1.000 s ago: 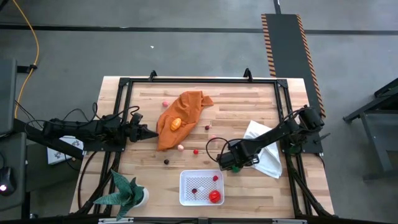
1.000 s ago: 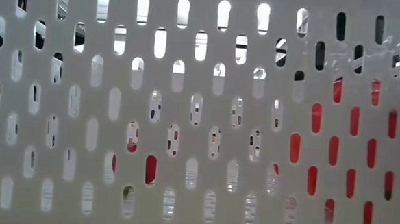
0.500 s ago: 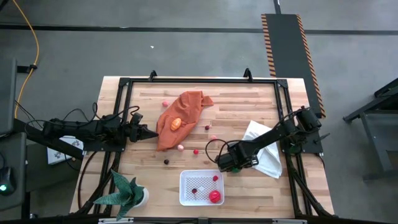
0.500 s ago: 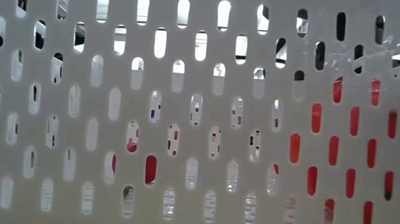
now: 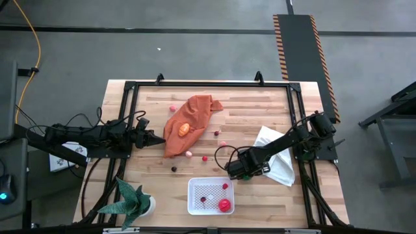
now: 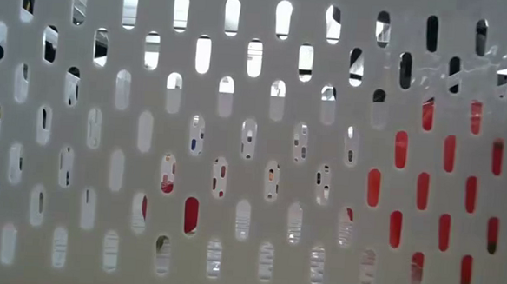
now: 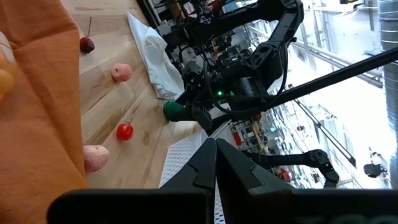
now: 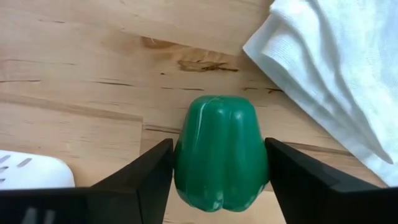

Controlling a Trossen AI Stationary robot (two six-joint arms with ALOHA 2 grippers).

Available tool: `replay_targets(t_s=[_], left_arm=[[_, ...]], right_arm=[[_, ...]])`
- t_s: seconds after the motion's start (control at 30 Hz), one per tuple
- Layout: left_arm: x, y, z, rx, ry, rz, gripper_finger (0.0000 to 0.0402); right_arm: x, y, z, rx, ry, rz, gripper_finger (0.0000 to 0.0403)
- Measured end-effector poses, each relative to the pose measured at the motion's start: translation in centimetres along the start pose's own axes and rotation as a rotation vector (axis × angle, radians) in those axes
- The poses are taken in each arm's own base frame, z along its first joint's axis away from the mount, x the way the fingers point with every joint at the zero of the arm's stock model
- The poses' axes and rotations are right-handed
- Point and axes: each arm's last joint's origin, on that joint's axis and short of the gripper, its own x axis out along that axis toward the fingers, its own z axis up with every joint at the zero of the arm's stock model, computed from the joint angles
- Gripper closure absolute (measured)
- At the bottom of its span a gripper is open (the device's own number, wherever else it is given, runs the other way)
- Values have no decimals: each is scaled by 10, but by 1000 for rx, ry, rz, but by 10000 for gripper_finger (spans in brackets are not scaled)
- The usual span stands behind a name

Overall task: Pick and placing Produce into tupperware
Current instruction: Put the green bell pepper into the white bin

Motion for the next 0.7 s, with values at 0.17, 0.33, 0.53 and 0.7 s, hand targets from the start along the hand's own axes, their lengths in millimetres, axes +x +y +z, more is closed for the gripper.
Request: replay_targets(t_s=[0.17, 0.33, 0.53, 0.7], left_arm=[[0, 0, 0, 0, 0, 0, 401], [0, 0, 0, 0, 0, 0, 401], [0, 0, 0, 0, 0, -1, 401], [0, 0, 0, 0, 0, 0, 401]], right_arm=[[0, 0, 0, 0, 1, 0, 183], [0, 0, 0, 0, 2, 0, 184], [-8, -3, -1, -2, 3, 9, 185], [-17, -7, -2, -3, 10, 18, 185]])
